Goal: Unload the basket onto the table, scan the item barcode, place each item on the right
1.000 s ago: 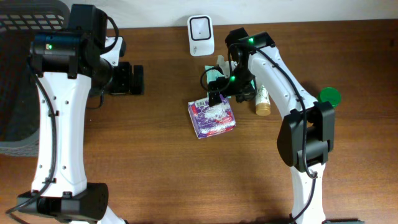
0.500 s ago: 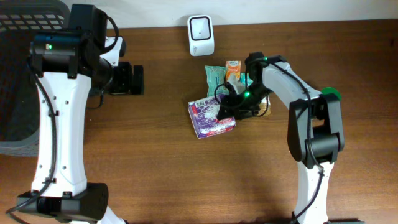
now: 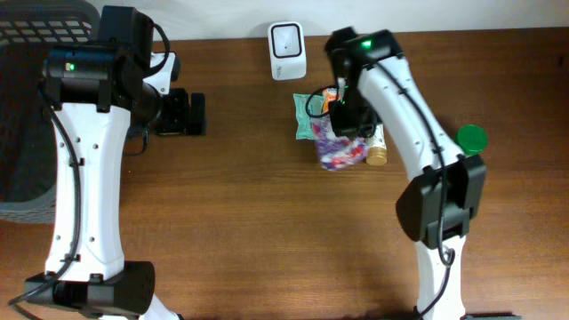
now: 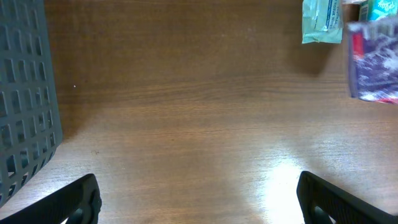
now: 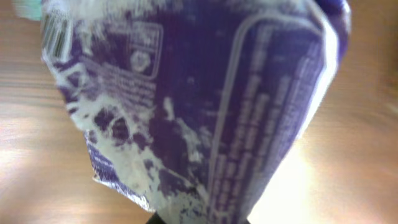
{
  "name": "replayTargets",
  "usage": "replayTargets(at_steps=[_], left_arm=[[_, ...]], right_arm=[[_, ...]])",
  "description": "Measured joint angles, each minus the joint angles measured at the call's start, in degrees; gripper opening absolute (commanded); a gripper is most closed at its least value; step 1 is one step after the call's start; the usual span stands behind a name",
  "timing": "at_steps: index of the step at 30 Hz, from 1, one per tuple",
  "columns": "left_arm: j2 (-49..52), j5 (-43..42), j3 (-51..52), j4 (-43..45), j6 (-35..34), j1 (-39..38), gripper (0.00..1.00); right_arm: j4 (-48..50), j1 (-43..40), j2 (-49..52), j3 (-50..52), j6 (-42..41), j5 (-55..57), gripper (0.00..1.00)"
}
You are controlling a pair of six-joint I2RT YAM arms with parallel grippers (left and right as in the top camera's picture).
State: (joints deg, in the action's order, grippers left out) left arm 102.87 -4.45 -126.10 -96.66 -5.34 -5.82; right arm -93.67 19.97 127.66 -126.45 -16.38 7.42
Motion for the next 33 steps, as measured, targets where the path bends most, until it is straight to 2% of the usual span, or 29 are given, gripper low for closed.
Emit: replayTargets(at_steps=[1,5,6,8,9,11,13,15,18,24,28,33], left_arm=[[0.0,0.0,0.0,0.0,0.02,0.0,0.99],[-0.02,0.0,0.0,0.0,0.0,0.0,0.99],[0.0,-0.02,0.0,-0.02,0.0,0.0,0.99],[0.0,0.0,0.0,0.0,0.0,0.0,0.99],[0.0,0.0,0.0,-0.02,0.0,0.0,0.99],[0.0,0.0,0.0,0.0,0.0,0.0,0.99],[-0.02,0.0,0.0,0.0,0.0,0.0,0.99],[0.0,0.0,0.0,0.0,0.02,0.0,0.99],[0.0,-0.02,0.0,-0.02,0.0,0.0,0.99],[0.0,-0.02,0.0,-0.02,0.0,0.0,0.99],[0.0,-0.02,0.0,0.0,0.0,0.0,0.99],[0.0,0.0,0.0,0.0,0.0,0.0,0.99]], right_arm=[[-1.51,2.23,0.02,0.39,-3.93,7.63,0.04],[0.52,5.64,0.2,6.05,-10.82,15.82,0.04],[3.32,6.12,0.22,8.81,-12.83,17.0,0.08],[6.25,6.75,0.46,12.81,-14.84,17.35,0.18],[7.34,7.32,0.5,13.86,-15.45,17.07,0.41],[9.01,8.37,0.5,13.86,-15.8,15.34,0.56],[11.41,10.16,0.5,13.86,-16.31,12.26,0.67],[13.55,12.09,0.5,13.31,-15.37,6.82,0.7],[14.34,12.7,0.5,9.49,-12.61,-3.87,0.79],[4.28,7.34,0.83,-2.08,-4.26,-12.61,0.86],[1.22,1.77,0.83,-2.62,6.27,-21.44,0.92],[-0.2,-4.24,0.87,0.9,13.73,-24.04,0.9]])
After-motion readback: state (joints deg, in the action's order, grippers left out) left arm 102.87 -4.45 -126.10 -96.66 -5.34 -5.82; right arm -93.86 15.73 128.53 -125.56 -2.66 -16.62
